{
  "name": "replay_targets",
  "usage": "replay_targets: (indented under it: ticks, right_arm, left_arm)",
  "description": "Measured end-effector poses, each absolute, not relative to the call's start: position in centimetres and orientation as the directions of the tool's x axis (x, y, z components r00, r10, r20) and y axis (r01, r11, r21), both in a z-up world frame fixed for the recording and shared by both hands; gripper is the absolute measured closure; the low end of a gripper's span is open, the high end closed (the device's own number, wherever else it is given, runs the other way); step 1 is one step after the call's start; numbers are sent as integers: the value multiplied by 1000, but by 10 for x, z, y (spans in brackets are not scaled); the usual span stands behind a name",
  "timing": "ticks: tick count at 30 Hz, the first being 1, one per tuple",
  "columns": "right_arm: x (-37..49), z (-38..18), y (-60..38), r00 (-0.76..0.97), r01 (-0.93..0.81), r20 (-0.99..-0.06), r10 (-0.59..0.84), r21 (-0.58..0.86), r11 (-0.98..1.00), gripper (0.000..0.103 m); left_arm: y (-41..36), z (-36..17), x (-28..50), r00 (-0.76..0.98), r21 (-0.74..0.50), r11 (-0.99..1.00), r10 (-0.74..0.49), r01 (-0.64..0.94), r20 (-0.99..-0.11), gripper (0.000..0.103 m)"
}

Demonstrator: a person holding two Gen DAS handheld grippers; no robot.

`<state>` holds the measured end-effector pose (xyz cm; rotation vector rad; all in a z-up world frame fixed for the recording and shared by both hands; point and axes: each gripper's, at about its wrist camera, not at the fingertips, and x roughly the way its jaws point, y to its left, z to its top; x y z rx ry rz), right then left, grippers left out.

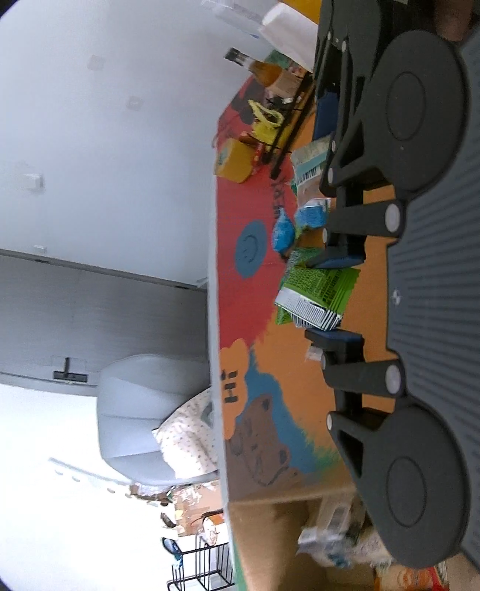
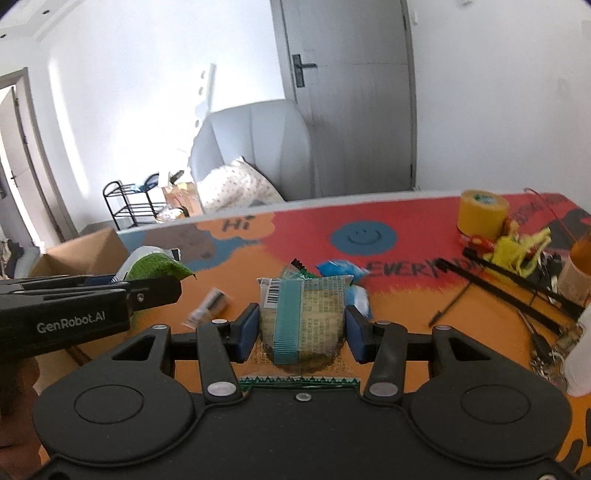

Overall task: Organize snacks
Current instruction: 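Carry both held packs toward the cardboard box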

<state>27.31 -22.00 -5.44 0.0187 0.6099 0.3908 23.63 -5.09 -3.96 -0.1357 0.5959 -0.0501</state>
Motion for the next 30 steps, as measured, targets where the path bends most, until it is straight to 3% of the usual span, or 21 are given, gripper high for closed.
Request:
replay_targets:
  ticks: [17, 30]
  right_arm:
    - [267, -18, -175, 744, -470, -477, 468, 124, 874, 56]
    - [267, -10, -139, 711, -543, -461, 531, 120, 831, 56]
  left_arm:
    - [-8, 4, 208, 873, -141, 988, -13, -64, -488, 72]
    - [35, 13, 193, 873, -148, 977, 63, -153, -483, 72]
